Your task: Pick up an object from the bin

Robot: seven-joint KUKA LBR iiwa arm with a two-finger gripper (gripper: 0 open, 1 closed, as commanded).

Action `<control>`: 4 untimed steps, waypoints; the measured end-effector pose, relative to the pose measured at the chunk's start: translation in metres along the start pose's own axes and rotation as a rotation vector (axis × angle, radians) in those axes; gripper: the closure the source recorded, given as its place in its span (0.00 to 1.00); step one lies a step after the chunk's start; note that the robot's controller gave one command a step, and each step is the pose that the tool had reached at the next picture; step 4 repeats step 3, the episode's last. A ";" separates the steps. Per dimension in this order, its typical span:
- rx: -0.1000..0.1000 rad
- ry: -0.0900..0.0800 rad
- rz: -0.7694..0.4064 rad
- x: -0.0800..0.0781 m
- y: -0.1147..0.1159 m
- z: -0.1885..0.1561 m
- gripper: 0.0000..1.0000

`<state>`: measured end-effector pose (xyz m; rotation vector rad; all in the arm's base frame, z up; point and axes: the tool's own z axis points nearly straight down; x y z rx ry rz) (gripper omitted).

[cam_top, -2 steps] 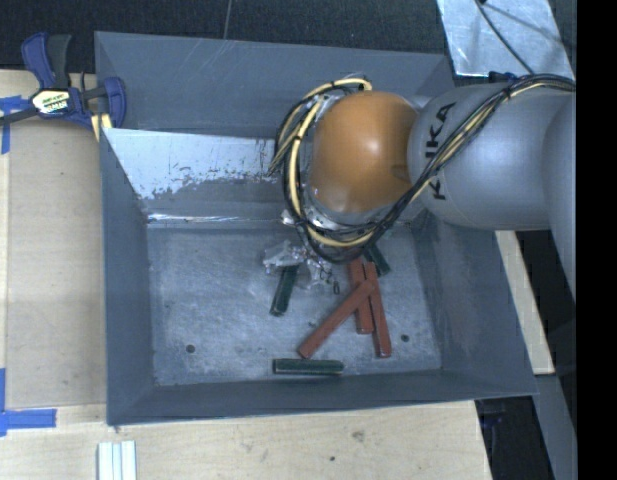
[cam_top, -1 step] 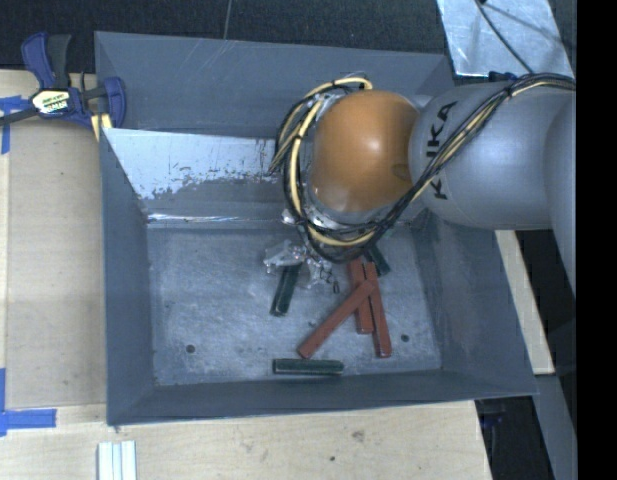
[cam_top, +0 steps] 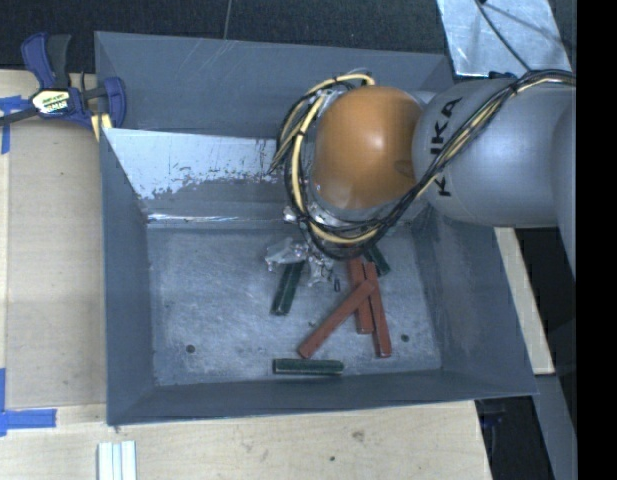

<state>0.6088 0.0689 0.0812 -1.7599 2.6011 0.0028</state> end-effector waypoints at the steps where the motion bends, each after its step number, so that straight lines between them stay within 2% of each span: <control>1: 0.003 -0.001 0.001 0.000 -0.001 -0.009 1.00; 3: -0.002 0.001 0.002 0.000 0.000 -0.035 1.00; 4: -0.002 0.001 0.002 0.000 0.000 -0.035 1.00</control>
Offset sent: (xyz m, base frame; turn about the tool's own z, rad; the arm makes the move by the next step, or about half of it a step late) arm 0.0001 0.0000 0.0674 0.0000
